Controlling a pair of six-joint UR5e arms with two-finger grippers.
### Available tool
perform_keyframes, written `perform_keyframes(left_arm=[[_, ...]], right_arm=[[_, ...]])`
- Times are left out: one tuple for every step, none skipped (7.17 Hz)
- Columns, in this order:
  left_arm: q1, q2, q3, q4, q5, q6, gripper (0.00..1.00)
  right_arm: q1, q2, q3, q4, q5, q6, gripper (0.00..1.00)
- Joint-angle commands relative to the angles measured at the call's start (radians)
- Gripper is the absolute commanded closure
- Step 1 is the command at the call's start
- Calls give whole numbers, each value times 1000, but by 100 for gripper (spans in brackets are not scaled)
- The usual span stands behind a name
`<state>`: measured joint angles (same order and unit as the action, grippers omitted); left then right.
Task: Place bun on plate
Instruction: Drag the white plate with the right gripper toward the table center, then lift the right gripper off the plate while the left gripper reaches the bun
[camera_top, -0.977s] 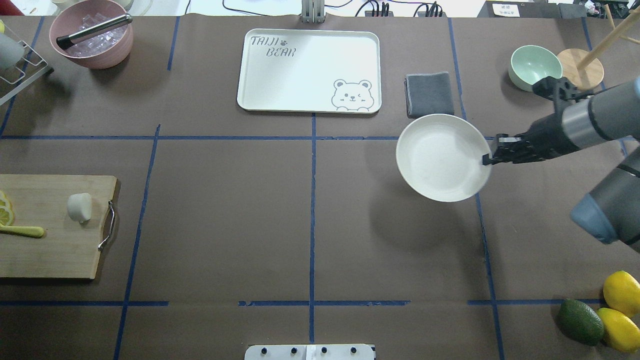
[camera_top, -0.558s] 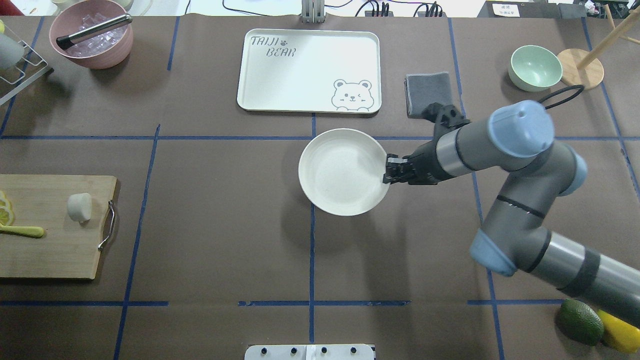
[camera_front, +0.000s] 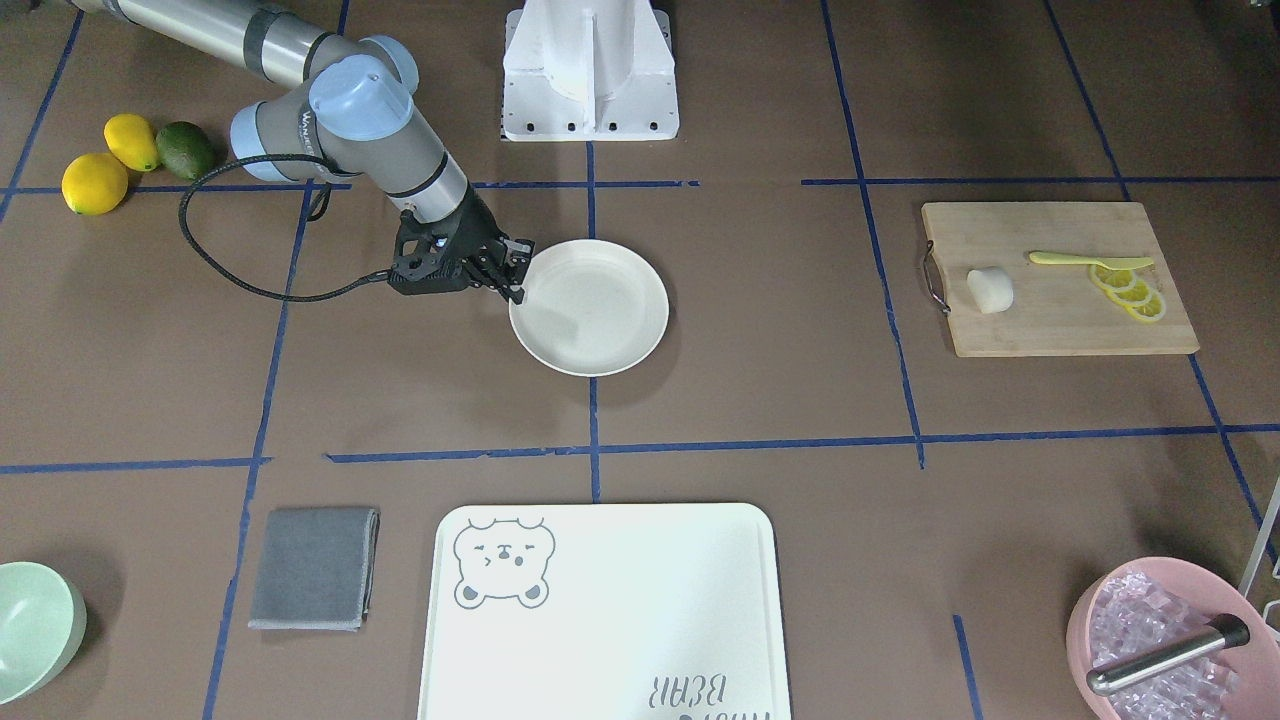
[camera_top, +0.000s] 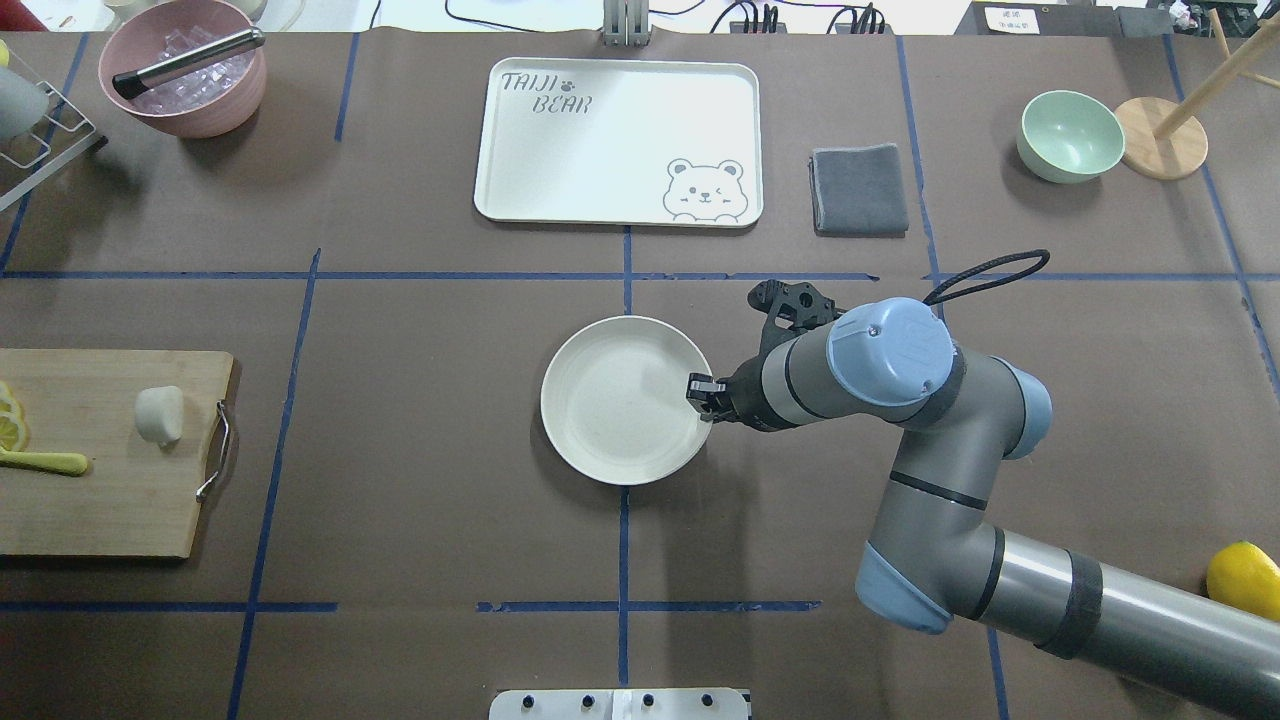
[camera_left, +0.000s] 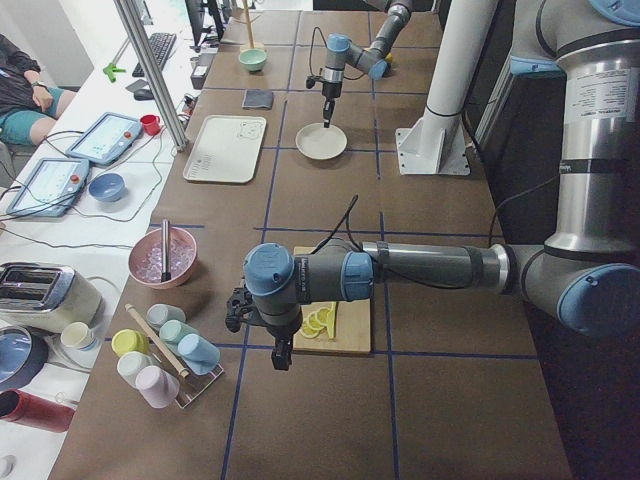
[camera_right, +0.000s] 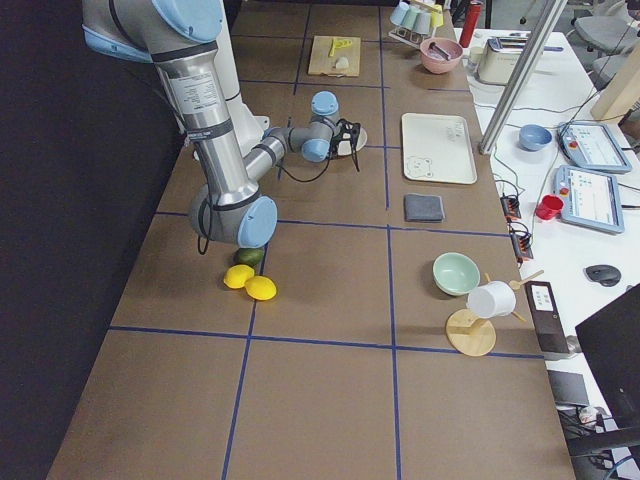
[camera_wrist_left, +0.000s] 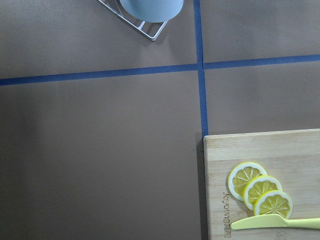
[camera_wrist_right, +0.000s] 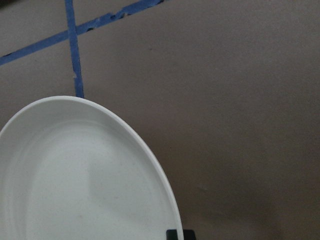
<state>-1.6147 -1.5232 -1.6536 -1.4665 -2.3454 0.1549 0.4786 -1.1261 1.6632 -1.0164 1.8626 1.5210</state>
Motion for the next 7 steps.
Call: perform_keyframes(left_arm=[[-1, 0, 0, -2, 0, 2, 0], [-1, 0, -2, -3, 0, 3, 0], [1, -2, -14, -9, 0, 3, 0], [1, -2, -62, -30, -2, -5, 0], [37, 2, -156, -25, -3, -128, 0], [140, 12, -255, -26, 1, -305, 0], [265, 14, -332, -32, 6, -509, 0]], right_arm=[[17, 6, 7, -2, 6, -2, 31], [28, 20, 12, -2, 7, -2, 0], [47, 20, 23, -2, 21, -2, 0], [92, 19, 35, -19, 67, -4, 0], [148, 19, 74, -128, 128, -18, 0], [190, 11, 148, -263, 148, -98, 0], [222, 6, 234, -469, 148, -240, 0]])
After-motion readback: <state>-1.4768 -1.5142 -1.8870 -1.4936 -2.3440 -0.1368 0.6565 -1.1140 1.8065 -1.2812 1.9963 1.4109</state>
